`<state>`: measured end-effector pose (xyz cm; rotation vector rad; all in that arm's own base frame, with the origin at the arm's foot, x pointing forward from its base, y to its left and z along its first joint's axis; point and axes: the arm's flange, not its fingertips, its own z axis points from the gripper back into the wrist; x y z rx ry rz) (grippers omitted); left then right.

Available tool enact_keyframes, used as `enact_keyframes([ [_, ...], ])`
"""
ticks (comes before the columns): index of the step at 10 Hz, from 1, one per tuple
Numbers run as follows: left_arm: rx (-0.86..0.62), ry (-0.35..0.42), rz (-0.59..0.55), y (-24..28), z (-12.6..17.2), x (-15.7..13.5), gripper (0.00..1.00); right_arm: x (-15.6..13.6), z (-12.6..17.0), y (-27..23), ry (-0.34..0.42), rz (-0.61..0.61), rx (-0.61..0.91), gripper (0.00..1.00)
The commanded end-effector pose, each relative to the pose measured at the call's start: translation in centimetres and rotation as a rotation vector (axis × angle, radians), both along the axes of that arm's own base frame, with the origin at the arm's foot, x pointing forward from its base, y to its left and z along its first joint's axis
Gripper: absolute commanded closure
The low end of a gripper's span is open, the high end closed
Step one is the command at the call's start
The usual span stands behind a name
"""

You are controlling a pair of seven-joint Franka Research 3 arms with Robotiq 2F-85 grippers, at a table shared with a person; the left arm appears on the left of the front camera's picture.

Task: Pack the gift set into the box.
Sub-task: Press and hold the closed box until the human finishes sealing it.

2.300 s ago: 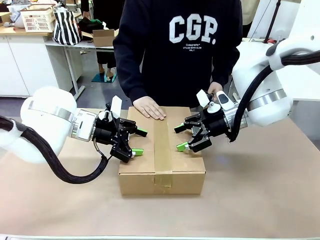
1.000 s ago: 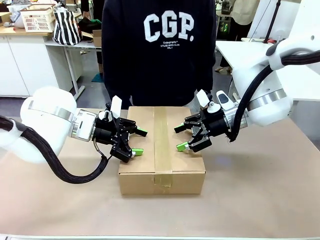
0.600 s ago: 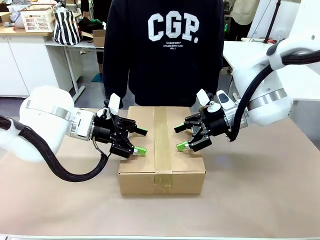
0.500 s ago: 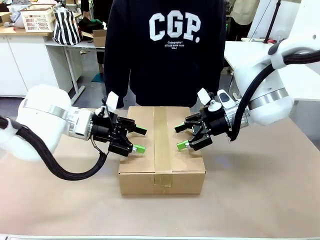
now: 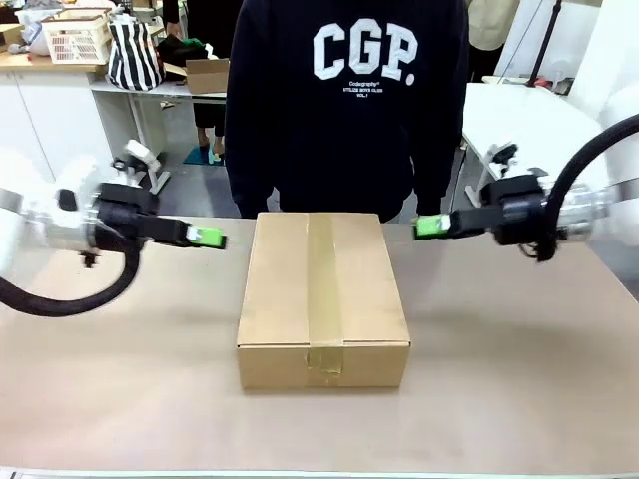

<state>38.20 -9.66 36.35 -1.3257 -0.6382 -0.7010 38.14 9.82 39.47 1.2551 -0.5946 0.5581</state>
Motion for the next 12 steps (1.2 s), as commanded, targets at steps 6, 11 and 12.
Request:
enact_keyframes([
  [6,-0.078,0.093,0.078,4.4,0.2,0.4,0.00,1.4,0.6,-5.4,0.077,-0.194,0.017,0.00],
  [11,-0.078,0.093,0.078,4.4,0.2,0.4,0.00,1.4,0.6,-5.4,0.077,-0.194,0.017,0.00],
  [12,-0.078,0.093,0.078,4.4,0.2,0.4,0.00,1.4,0.6,-5.4,0.077,-0.194,0.017,0.00],
])
